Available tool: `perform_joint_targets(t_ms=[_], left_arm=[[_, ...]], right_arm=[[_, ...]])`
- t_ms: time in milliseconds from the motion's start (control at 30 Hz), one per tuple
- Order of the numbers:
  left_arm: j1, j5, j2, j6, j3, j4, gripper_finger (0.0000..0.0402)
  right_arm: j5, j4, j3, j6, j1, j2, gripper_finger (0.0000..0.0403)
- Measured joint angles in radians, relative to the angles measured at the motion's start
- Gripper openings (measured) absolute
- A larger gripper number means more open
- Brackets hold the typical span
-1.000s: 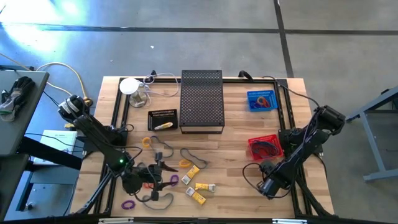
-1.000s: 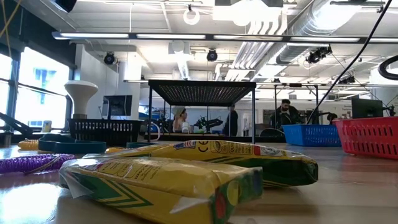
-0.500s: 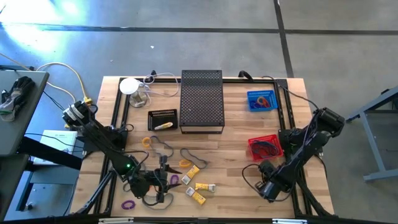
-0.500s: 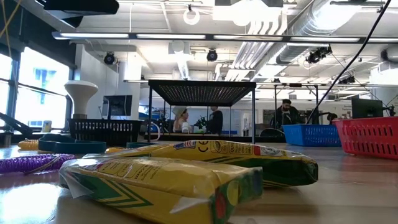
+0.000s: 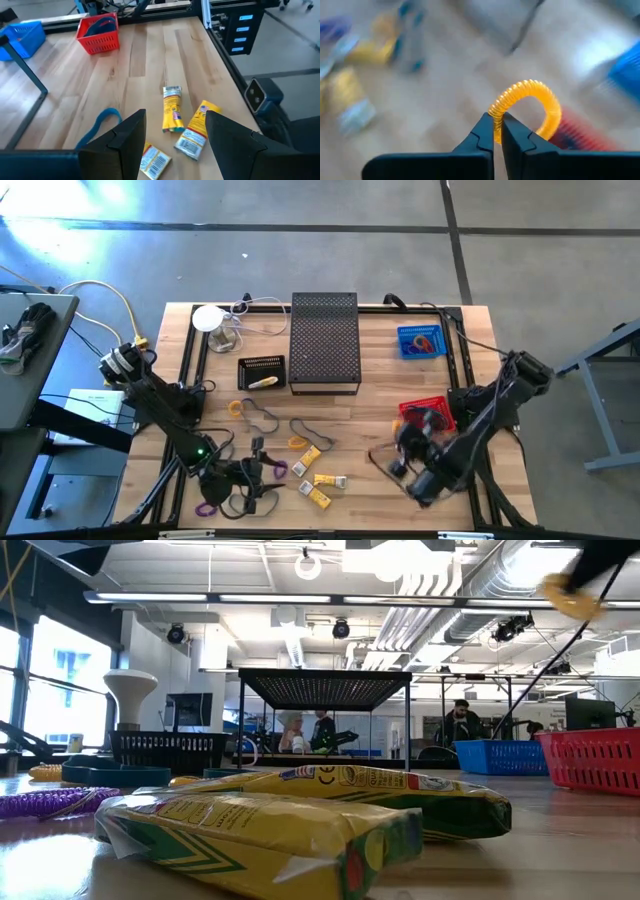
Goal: Pick & Place Office Desk Supplies
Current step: Put the yellow spring keychain into the blue bin
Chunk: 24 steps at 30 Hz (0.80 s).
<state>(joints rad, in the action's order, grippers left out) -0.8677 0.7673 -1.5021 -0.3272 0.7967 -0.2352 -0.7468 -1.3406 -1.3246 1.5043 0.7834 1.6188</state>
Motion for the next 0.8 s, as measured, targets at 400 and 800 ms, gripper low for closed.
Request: perform_joint_targets(t_ms=[400, 800], left_arm=[[0.035, 0.0, 0.0, 0.095, 0.0, -0.004, 0.0198], [0.052, -0.011, 0.0, 0.196, 0.0, -0.016, 0.0198]], right_arm=[[-0.124, -0.11, 0.148, -0.092, -0.463, -0.18, 0.0004], [0.042, 0.343, 0.445, -0.353, -0.981, -0.261, 0.0006]])
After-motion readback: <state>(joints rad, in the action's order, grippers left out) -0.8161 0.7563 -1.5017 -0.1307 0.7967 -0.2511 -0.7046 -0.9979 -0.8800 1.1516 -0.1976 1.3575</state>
